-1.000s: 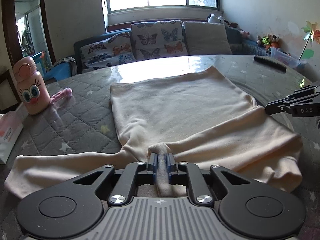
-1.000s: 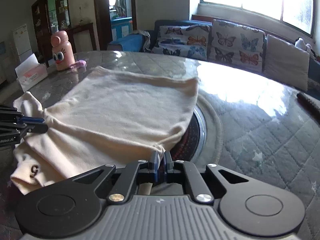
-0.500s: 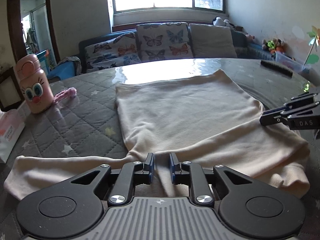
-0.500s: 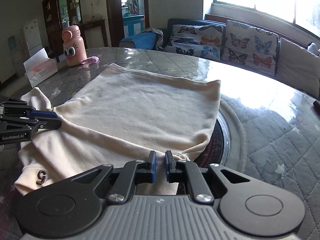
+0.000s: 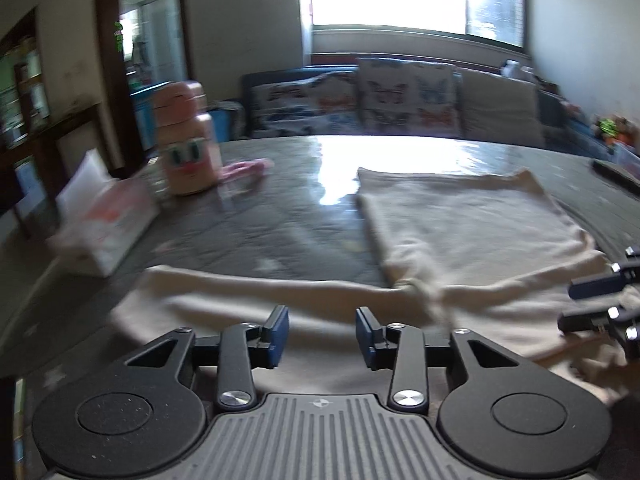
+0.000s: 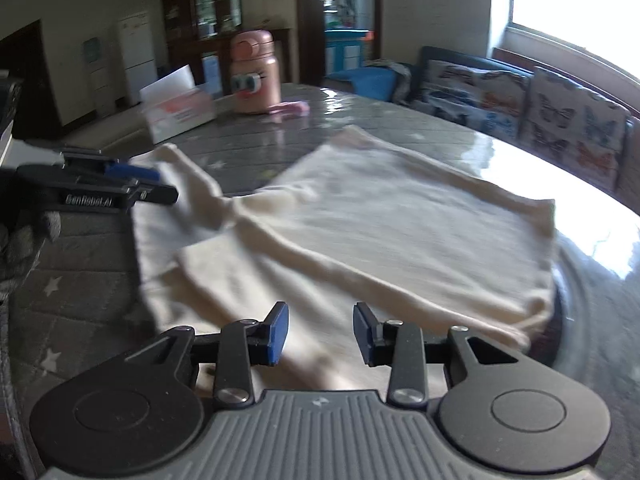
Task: Fold clothes
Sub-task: 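Grasp the other sleeve cuff with the left gripper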
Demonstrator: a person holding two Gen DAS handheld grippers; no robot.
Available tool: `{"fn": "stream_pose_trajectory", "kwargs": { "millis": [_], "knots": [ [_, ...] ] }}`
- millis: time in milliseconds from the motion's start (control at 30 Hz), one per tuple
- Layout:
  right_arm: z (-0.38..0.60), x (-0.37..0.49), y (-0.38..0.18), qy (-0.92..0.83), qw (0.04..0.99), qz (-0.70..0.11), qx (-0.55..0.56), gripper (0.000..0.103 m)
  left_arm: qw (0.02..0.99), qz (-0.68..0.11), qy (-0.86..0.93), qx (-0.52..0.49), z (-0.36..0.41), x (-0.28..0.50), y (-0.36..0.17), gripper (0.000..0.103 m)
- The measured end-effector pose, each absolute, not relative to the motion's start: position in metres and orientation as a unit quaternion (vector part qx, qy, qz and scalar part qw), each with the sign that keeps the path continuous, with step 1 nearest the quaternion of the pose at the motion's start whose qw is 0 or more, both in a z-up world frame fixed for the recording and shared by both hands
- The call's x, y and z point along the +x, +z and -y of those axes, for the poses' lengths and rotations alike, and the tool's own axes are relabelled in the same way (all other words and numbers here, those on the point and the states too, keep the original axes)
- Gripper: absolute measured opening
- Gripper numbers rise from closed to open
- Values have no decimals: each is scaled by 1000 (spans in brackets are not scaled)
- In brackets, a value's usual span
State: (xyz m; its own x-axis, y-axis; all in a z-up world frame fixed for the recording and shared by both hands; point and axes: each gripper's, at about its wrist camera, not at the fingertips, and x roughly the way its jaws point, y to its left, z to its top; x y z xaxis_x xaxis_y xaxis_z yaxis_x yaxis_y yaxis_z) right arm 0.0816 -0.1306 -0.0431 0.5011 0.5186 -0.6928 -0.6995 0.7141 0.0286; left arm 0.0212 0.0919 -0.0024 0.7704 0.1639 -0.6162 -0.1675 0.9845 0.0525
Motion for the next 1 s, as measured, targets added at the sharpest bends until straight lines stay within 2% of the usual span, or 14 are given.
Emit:
{"fn": "stream_pose_trajectory", "kwargs": {
  "millis": [567,633,700,767,833,867,933,1000],
  "knots": [
    [77,68,-47,406,836,-341,-141,38,909,-329,239,-86,-185,10,-13,45],
    [80,68,-46,406,837,-342,-137,39,907,-330,245,-93,-189,12,-14,44],
    [83,67,-44,405,838,-340,-135,45,904,-331,249,-102,-193,16,-16,43],
    [87,66,-41,404,839,-338,-133,45,902,-333,250,-110,-196,18,-18,42],
    [91,64,-39,402,841,-336,-132,45,900,-336,251,-118,-199,21,-20,31],
    [93,63,-38,401,843,-335,-130,45,901,-334,251,-119,-200,22,-20,28],
    [98,62,-36,398,845,-334,-126,45,902,-330,251,-121,-200,23,-19,9],
    [104,61,-34,393,848,-332,-124,45,904,-325,251,-121,-199,24,-15,5]
  ]
}}
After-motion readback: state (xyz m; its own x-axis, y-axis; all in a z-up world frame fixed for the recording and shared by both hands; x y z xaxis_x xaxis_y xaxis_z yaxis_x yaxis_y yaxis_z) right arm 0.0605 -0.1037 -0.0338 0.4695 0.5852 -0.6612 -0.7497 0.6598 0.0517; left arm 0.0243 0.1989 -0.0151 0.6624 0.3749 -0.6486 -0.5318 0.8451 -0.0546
